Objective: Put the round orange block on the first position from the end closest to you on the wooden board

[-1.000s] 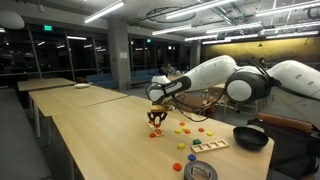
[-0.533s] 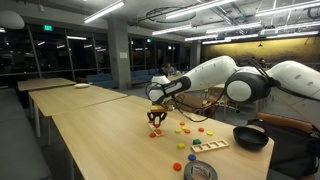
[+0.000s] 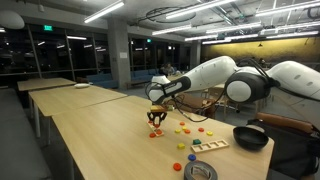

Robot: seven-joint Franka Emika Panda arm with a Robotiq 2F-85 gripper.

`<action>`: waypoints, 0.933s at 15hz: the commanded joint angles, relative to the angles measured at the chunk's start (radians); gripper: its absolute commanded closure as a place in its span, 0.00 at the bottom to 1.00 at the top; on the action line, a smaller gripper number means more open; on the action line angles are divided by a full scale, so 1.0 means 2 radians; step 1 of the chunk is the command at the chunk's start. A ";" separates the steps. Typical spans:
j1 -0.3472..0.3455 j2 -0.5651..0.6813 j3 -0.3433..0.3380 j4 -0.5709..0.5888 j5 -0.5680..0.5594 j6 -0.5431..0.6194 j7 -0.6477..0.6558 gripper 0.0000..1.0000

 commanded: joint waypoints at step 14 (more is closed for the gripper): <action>-0.009 0.022 0.010 0.047 0.006 -0.034 -0.023 0.84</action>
